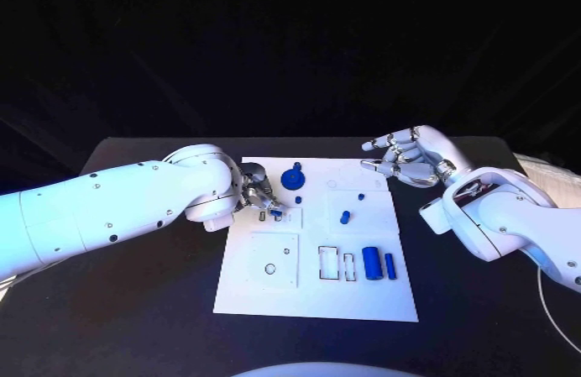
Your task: Assemble the parts on the task board
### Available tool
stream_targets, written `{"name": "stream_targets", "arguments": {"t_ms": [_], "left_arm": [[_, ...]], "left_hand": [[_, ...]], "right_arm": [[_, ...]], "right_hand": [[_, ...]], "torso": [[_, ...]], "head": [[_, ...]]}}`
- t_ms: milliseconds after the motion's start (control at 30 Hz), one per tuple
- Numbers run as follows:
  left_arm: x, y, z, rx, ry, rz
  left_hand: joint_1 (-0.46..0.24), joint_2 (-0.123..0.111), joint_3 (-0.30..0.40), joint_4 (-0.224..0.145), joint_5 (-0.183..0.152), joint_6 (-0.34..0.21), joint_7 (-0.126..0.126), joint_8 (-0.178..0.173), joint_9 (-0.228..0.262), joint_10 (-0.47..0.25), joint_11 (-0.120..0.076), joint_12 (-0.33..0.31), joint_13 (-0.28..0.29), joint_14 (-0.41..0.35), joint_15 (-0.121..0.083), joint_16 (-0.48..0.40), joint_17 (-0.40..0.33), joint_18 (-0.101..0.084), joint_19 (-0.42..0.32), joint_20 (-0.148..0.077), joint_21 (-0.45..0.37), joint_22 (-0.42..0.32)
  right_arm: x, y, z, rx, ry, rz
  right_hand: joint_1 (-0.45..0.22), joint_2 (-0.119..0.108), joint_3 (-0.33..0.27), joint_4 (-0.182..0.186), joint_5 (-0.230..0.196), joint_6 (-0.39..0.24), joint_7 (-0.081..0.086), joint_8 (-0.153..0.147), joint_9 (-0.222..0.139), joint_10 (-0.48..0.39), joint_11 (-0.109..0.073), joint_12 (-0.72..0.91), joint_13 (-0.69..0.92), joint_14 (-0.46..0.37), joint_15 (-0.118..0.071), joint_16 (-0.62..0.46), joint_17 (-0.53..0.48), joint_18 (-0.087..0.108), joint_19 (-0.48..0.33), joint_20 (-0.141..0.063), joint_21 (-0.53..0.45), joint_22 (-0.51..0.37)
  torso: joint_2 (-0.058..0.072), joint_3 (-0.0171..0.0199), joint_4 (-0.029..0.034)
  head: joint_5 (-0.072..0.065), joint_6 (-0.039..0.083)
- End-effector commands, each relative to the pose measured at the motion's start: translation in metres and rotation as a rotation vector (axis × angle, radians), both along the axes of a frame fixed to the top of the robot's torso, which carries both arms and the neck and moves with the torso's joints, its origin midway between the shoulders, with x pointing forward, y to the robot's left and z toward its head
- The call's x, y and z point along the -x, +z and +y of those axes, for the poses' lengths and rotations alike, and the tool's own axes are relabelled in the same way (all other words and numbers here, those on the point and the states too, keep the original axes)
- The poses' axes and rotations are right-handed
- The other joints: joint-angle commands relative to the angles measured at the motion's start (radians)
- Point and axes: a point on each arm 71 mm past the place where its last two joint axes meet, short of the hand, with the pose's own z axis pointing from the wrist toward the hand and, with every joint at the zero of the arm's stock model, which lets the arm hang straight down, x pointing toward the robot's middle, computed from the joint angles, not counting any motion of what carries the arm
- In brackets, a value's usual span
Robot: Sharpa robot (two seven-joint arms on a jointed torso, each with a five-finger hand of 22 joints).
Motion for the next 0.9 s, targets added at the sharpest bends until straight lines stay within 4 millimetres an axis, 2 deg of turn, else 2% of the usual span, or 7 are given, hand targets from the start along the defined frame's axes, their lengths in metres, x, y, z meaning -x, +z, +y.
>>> {"name": "stream_targets", "arguments": {"t_ms": [33,300,467,733,900], "left_arm": [[0.001,0.004,-0.003,0.014,-0.012,-0.143],[0.006,-0.005,-0.006,-0.012,-0.030,-0.184],[0.009,-0.010,-0.008,-0.026,-0.037,-0.169],[0.010,-0.015,-0.004,-0.073,-0.044,-0.125],[0.010,-0.016,-0.004,-0.095,-0.055,-0.123]], "left_hand": [[-0.014,0.000,0.141,-0.133,-0.002,0.008,-0.006,0.003,0.001,0.009,-0.001,0.002,0.000,0.105,0.001,0.003,0.263,-0.010,0.017,0.005,0.007,0.108],[-0.019,-0.003,0.145,-0.130,-0.004,0.010,-0.007,0.003,0.003,0.011,-0.002,0.004,0.002,0.105,0.000,0.003,0.263,-0.011,0.019,0.005,0.009,0.111],[-0.026,-0.002,0.148,-0.125,-0.005,0.011,-0.007,0.003,0.005,0.012,-0.002,0.003,0.000,0.105,0.000,0.003,0.263,-0.011,0.019,0.004,0.009,0.111],[-0.027,-0.001,0.149,-0.125,-0.005,0.011,-0.007,0.003,0.005,0.011,-0.002,0.002,0.000,0.105,0.000,0.003,0.263,-0.010,0.018,0.004,0.007,0.108],[-0.027,-0.002,0.149,-0.125,-0.005,0.010,-0.008,0.003,0.005,0.010,-0.002,0.001,-0.002,0.105,0.000,0.003,0.263,-0.010,0.017,0.004,0.006,0.106]], "right_arm": [[0.000,-0.001,0.000,0.010,0.010,0.003],[0.000,-0.001,0.000,0.010,0.011,0.004],[0.000,-0.001,0.000,0.008,0.010,0.001],[0.000,-0.001,0.000,0.006,0.012,-0.003],[0.001,-0.001,0.000,0.005,0.013,-0.004]], "right_hand": [[0.003,0.004,-0.005,0.000,0.004,0.001,0.008,-0.002,0.001,-0.008,-0.001,-0.005,-0.001,0.028,0.002,-0.006,-0.001,0.010,-0.009,0.000,-0.004,-0.001],[0.001,0.004,-0.007,0.002,0.004,0.001,0.008,-0.002,0.001,-0.008,-0.001,-0.006,-0.002,0.028,0.002,-0.006,-0.001,0.010,-0.009,0.000,-0.005,-0.001],[0.001,0.004,-0.007,0.002,0.004,0.001,0.008,-0.002,0.001,-0.008,-0.001,-0.005,-0.002,0.029,0.002,-0.006,-0.001,0.011,-0.009,0.000,-0.005,-0.002],[0.005,0.004,-0.007,0.001,0.004,0.001,0.007,-0.001,0.001,-0.007,-0.001,-0.004,-0.002,0.029,0.002,-0.007,-0.001,0.010,-0.009,0.000,-0.005,-0.001],[0.005,0.004,-0.007,0.001,0.004,0.001,0.007,-0.001,0.001,-0.007,-0.001,-0.004,-0.002,0.029,0.002,-0.007,-0.001,0.010,-0.009,0.000,-0.005,-0.001]], "torso": [[0.000,-0.0006,0.0020],[0.001,-0.0012,-0.0011],[0.002,-0.0012,-0.0004],[0.002,0.0000,0.0000],[0.002,-0.0002,-0.0006]], "head": [[0.000,0.000],[0.003,-0.003],[0.004,-0.003],[0.004,-0.009],[0.006,-0.007]]}}
